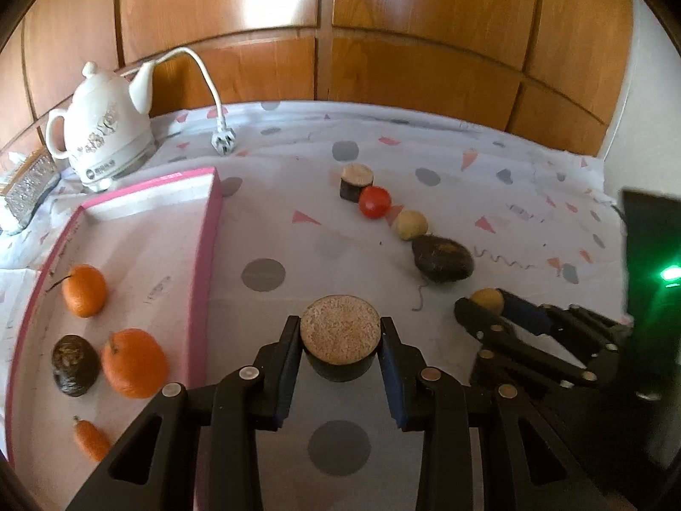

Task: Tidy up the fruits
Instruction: 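Release the log stump into the tray with the left tool while the right tool holds the potato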

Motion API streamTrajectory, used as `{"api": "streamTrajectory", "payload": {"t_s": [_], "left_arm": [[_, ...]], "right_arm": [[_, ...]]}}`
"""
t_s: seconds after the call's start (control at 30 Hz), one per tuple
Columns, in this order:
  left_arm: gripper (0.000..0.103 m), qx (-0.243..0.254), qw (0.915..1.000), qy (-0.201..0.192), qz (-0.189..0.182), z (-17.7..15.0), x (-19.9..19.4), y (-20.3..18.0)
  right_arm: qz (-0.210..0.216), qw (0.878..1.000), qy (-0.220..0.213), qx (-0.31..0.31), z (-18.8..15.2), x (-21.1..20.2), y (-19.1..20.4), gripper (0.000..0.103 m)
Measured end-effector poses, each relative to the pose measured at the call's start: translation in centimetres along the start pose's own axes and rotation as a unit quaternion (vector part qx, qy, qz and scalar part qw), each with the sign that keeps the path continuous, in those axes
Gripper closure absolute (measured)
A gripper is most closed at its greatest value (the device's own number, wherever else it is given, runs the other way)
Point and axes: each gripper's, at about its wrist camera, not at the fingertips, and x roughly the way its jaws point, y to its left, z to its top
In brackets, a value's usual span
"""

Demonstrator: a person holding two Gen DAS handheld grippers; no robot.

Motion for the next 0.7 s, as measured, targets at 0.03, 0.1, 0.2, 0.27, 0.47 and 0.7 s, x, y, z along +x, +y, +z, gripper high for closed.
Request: {"api": "streamTrajectory", "payload": {"t_s": [0.03,0.1,0.2,0.27,0.47,0.7], "left_arm": [[0.068,-0.002,1.0,-0.004,-0.001,0.1,-0.5,0.1],[0.068,-0.006,0.9999,-0.015,-0.001,0.2,-1.6,0.6],[0.068,-0.013,0.9995,-0.028,0.001,0.3,-3.2,1.4],[0.068,-0.018,0.9993,-0.033,0.005,0.3,-3.8,2.0],[0.068,-0.04,0.9977,-0.048,0.028,0.1,-6.0,5.1],[0.068,-0.078,0.9929,-0.056,0.07,-0.7,-7.6,9.7]], "right_arm": [[0.0,1.0,0.0,0.0,-0.1,0.0,0.0,0.073],[-0.001,1.0,-0.001,-0.001,-0.1,-0.1,0.1,0.073],[-0.004,1.0,-0.003,-0.002,-0.2,-0.1,0.2,0.073],[-0.006,1.0,-0.003,-0.004,-0.2,-0.1,0.2,0.073],[-0.013,1.0,-0.003,-0.009,-0.2,-0.1,0.5,0.073],[-0.02,1.0,-0.002,-0.015,-0.2,-0.1,0.8,0.073]]}}
